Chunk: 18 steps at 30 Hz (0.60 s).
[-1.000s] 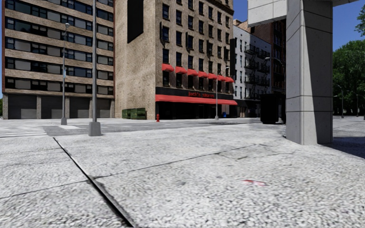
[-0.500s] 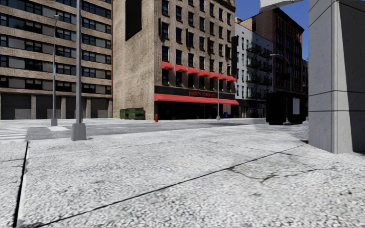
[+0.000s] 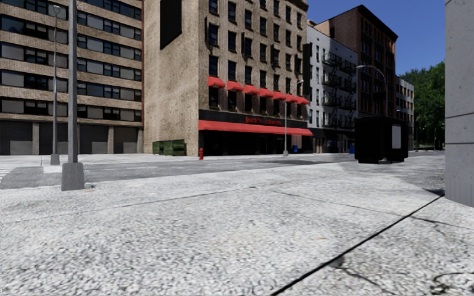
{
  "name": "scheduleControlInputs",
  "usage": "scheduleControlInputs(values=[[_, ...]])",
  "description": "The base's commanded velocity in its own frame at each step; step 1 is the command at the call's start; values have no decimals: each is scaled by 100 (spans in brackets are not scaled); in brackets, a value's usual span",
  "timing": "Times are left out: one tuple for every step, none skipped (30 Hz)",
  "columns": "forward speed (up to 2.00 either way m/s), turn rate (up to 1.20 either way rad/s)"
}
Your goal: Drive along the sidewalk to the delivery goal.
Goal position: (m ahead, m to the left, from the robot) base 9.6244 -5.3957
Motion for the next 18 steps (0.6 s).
scheduleControlInputs(values=[[200,0],[200,0],[200,0],[200,0],[200,0],[200,0],[200,0],[200,-37],[200,-56],[200,-56],[200,-62],[200,-64],[200,-64],[200,-64],[200,-63],[200,-60],[200,-60],[200,-57]])
